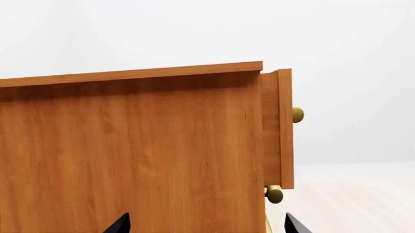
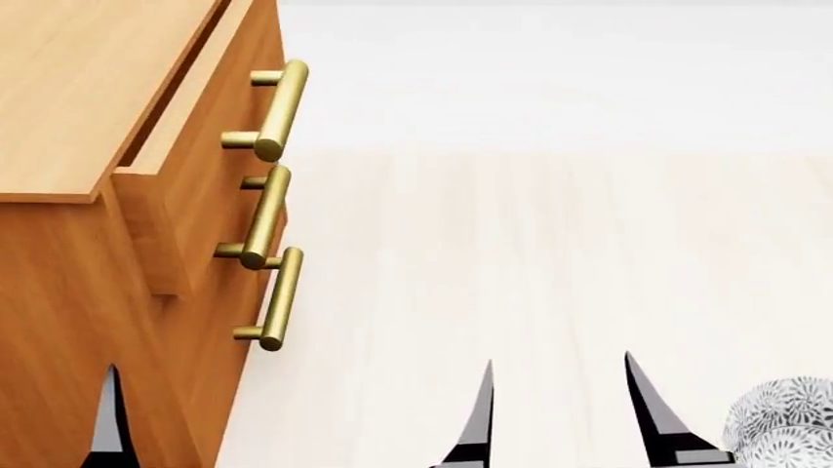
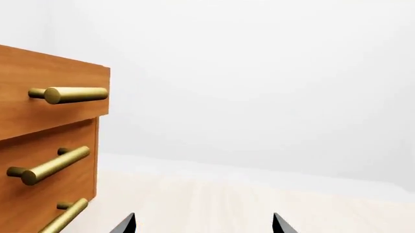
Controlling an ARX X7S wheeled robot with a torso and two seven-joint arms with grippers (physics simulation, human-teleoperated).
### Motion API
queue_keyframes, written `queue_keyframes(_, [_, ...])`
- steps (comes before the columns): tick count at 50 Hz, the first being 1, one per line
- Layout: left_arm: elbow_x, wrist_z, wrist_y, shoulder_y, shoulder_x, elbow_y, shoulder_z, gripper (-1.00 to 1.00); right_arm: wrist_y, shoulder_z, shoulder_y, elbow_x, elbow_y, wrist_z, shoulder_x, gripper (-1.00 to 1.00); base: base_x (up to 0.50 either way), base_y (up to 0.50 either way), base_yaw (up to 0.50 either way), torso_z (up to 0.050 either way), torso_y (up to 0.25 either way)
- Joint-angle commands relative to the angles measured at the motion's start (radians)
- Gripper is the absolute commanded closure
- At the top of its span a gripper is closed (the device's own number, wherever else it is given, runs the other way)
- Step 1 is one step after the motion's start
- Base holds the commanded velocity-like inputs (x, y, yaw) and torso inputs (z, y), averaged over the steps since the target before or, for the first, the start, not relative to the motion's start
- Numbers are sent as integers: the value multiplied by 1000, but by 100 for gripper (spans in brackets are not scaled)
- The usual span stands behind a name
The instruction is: Close the top drawer of the cabinet and put the bowl on top of it.
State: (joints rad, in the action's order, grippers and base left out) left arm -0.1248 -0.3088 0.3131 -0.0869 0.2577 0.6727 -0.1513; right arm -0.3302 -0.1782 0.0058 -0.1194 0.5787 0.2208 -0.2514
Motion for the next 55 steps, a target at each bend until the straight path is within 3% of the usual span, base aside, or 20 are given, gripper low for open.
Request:
queue_keyframes(1, [-6, -9, -2, -4, 8, 6, -4, -100, 11, 1, -1, -1, -9, 8, -7, -100, 0, 0, 0, 0, 0])
queue_keyframes(7, [-9, -14, 0, -2, 12, 8, -6, -100, -2, 7, 15, 2, -17, 12, -16, -100, 0, 0, 0, 0, 0])
queue_keyframes(15, [-12, -19, 0, 2, 16, 4, -9, -100, -135, 7, 156, 21, -55, 9, -48, -100, 0, 0, 0, 0, 0])
queue_keyframes(30, [-7, -33, 12, 3, 26, 15, -20, -100, -322, -79, 627, 53, -431, -84, -58, -100, 0, 0, 0, 0, 0])
queue_keyframes(34, [-6, -36, 18, 4, 30, 23, -24, -100, -323, -130, 791, 81, -612, -110, -33, -100, 0, 0, 0, 0, 0])
queue_keyframes(41, [-9, -38, 15, 11, 31, 11, -27, -100, -300, -173, 938, 98, -779, -129, 13, -100, 0, 0, 0, 0, 0])
queue_keyframes(51, [-23, -40, 14, 16, 37, 3, -19, -100, -100, -237, 1132, 128, -1215, -119, 138, -100, 0, 0, 0, 0, 0])
queue_keyframes(55, [-28, -41, 17, 22, 40, -3, -13, -100, -56, -271, 1160, 137, -1292, -122, 186, -100, 0, 0, 0, 0, 0])
